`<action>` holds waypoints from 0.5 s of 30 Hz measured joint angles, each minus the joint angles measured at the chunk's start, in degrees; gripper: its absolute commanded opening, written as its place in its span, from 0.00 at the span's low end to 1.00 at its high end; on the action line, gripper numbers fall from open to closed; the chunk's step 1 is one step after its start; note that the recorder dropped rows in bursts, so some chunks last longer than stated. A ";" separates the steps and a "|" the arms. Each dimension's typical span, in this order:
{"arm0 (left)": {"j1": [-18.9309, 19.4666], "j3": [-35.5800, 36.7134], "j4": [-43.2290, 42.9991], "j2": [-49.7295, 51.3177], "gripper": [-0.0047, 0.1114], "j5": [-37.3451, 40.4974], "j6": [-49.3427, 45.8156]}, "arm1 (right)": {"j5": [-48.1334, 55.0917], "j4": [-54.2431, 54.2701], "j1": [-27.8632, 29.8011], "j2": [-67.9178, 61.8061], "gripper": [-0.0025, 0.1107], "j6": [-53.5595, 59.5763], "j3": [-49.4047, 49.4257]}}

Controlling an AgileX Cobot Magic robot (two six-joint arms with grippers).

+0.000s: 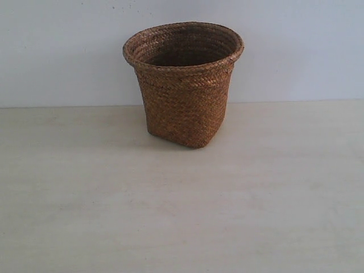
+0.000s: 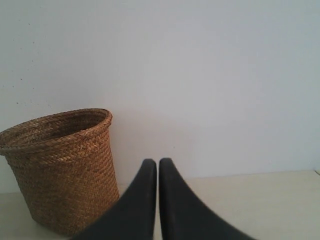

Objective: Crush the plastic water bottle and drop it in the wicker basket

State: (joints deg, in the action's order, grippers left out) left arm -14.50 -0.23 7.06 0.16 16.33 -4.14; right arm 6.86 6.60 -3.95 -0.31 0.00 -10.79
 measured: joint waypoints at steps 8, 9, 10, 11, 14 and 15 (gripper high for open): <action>0.00 0.00 0.00 0.00 0.08 0.00 0.00 | 1.93 -0.60 0.00 0.00 0.02 1.49 5.97; 0.00 0.00 0.00 0.00 0.08 0.00 0.00 | 2.07 -0.86 0.00 0.00 0.02 1.49 7.29; 0.00 0.00 0.00 0.00 0.08 0.00 0.00 | 2.07 -1.07 0.00 0.00 0.02 1.49 8.60; 0.00 0.00 0.00 0.00 0.08 0.00 0.00 | 2.54 -1.19 0.00 0.00 0.02 1.60 9.64; 0.00 0.00 0.00 0.00 0.08 0.00 0.00 | 3.72 -1.90 0.00 0.00 0.02 1.71 10.54; 0.00 0.00 0.00 0.00 0.08 0.00 0.00 | 4.11 -2.13 0.00 0.00 0.02 1.71 10.54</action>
State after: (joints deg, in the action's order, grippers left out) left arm -14.50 -0.23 7.06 0.16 16.33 -4.14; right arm 10.97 4.47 -3.95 -0.31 1.71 -0.25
